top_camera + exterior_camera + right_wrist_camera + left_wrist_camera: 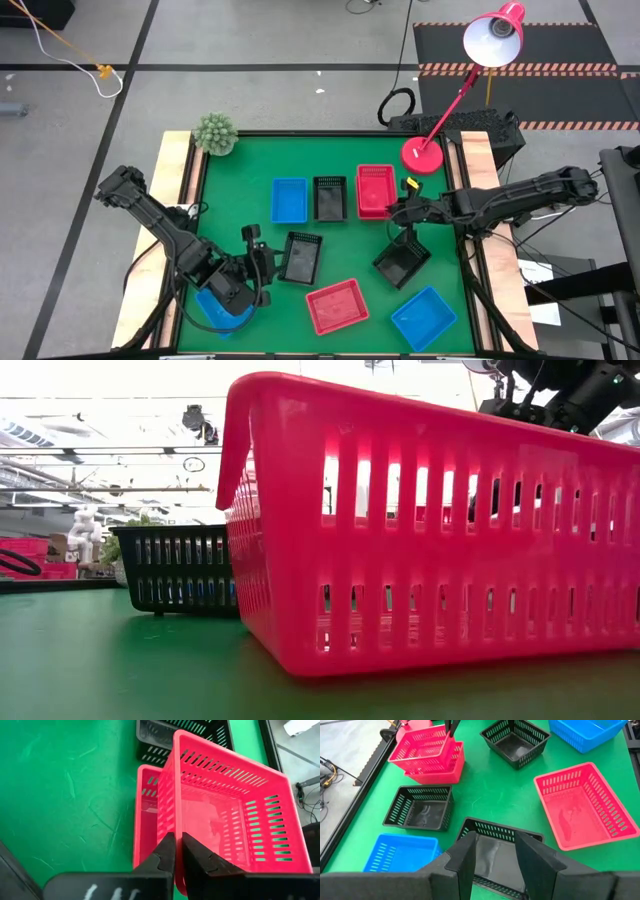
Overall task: Stack baskets by color
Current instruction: Stack the top left red bin on top of the top right red bin, then stack the bottom left black bin on top of the top black bin
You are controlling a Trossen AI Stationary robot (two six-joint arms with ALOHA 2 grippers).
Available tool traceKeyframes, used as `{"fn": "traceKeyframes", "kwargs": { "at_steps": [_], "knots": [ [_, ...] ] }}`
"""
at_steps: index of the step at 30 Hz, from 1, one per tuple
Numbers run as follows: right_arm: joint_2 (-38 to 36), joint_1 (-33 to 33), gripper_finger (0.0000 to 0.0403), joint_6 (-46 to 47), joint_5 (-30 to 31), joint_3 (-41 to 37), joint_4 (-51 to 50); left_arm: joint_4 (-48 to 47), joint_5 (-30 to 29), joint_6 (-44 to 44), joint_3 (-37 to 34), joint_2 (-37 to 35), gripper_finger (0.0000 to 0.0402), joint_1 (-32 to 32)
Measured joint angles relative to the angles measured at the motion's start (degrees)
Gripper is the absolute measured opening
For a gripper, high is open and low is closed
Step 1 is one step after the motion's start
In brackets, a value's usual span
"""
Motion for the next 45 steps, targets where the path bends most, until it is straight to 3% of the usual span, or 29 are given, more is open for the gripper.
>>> {"fn": "traceKeyframes", "kwargs": {
  "at_steps": [14,30,45],
  "knots": [
    [4.7,0.0,0.0011,-0.1,0.1,0.0,1.3,0.0,0.3,-0.1,0.0,0.0,0.0138,0.0],
    [2.9,0.0,0.0135,1.1,0.1,0.0,2.8,0.0,0.8,-4.8,0.0,0.0,0.0138,-0.2],
    [0.8,1.6,0.0142,6.4,-2.0,9.6,2.5,0.7,0.9,-6.4,0.0,3.5,0.0138,-2.9]
  ]
}}
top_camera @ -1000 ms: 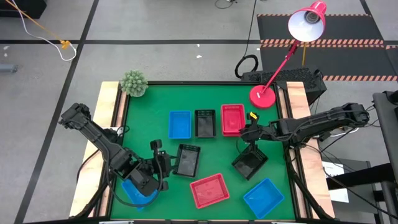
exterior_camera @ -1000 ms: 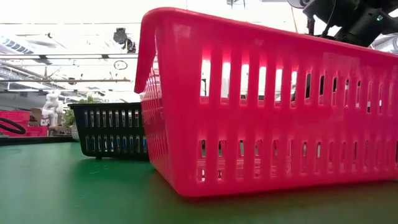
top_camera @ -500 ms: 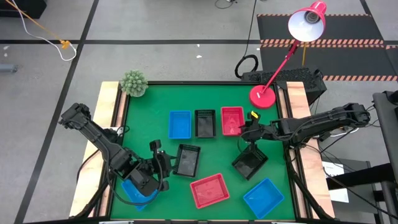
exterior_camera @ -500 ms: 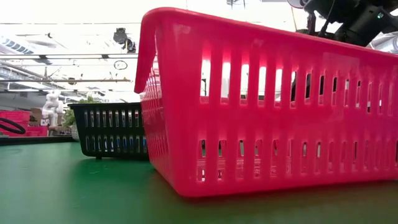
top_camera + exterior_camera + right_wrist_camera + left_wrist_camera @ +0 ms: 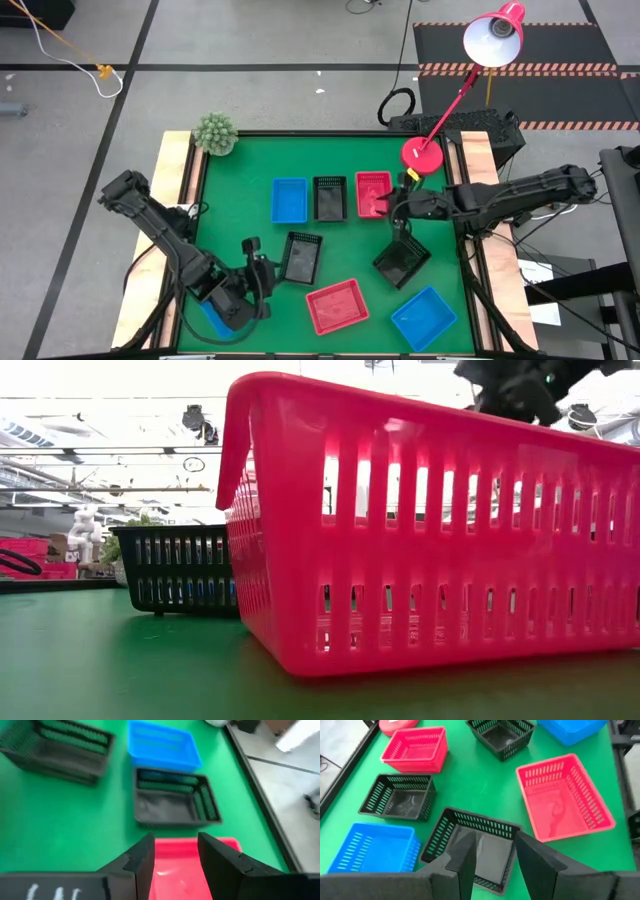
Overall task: Stack baskets by color
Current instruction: Stack the bottom left black bin on top of the top black bin
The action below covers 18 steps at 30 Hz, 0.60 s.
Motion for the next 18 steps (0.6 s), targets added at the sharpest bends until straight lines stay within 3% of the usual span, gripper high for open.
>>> {"fn": "traceKeyframes", "kwargs": {
  "at_steps": [14,18],
  "knots": [
    [0.0,6.0,0.0141,3.4,-0.9,5.3,0.1,4.9,1.8,8.0,0.0,9.7,0.0149,0.5],
    [0.0,6.5,0.0141,2.3,-0.9,5.3,0.1,4.7,8.0,9.7,0.0,12.1,0.0180,3.1]
  ]
}}
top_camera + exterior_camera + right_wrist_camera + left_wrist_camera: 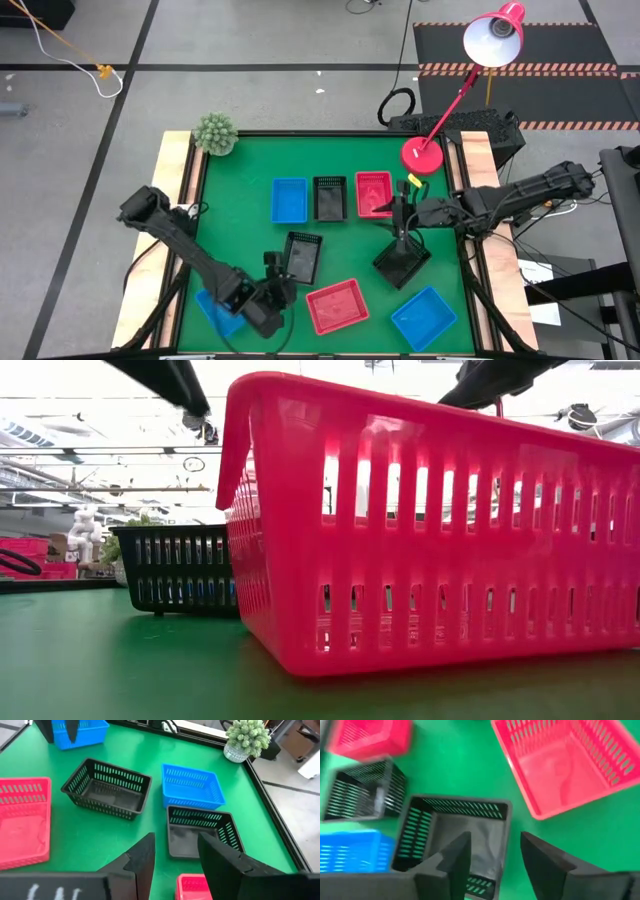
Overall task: Stack baskets by color
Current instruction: Stack the bottom left black bin on top of the top black bin
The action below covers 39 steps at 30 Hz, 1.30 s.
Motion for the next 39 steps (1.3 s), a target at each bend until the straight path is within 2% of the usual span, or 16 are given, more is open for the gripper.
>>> {"fn": "traceKeyframes", "kwargs": {
  "at_steps": [3,7,10,16,39],
  "knots": [
    [0.0,-0.1,0.0141,-0.3,0.0,0.0,0.0,0.0,6.4,0.8,0.0,1.1,0.0203,2.5],
    [0.0,-0.1,0.0141,-1.1,0.1,0.0,0.0,0.0,10.0,2.4,0.0,3.2,0.0215,5.3],
    [0.0,-0.1,0.0141,-1.1,0.1,0.0,-0.1,-0.1,14.8,3.2,0.0,4.7,0.0210,7.1],
    [0.0,-0.1,0.0141,-1.2,0.1,0.0,-0.1,-1.4,18.9,3.6,0.0,6.8,0.0184,8.2],
    [0.0,-0.1,0.0141,-1.7,0.1,0.0,0.0,-2.9,20.0,7.7,0.0,6.8,0.0050,8.6]
  ]
}}
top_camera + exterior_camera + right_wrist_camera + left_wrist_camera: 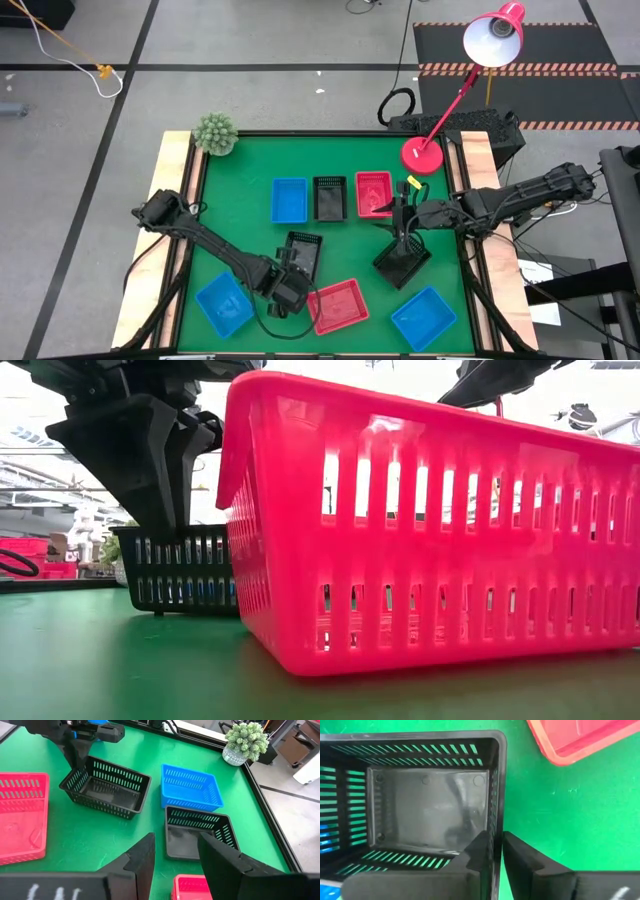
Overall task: Stack baskets by color
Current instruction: Stack the bottom left black bin on top of the top black bin
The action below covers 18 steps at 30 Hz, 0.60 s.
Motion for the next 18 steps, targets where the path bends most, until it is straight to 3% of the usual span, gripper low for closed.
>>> {"fn": "traceKeyframes", "kwargs": {
  "at_steps": [6,13,18],
  "knots": [
    [0.0,0.0,0.0141,0.0,0.0,0.0,0.0,0.0,1.0,0.3,0.0,0.0,0.0010,1.0],
    [0.0,0.0,0.0141,0.0,0.0,0.0,0.0,0.0,2.4,0.2,0.0,-0.1,0.0027,0.5],
    [0.0,0.0,0.0141,-0.9,0.2,0.0,0.0,0.0,3.5,0.0,0.0,-2.1,0.0009,-0.6]
  ]
}}
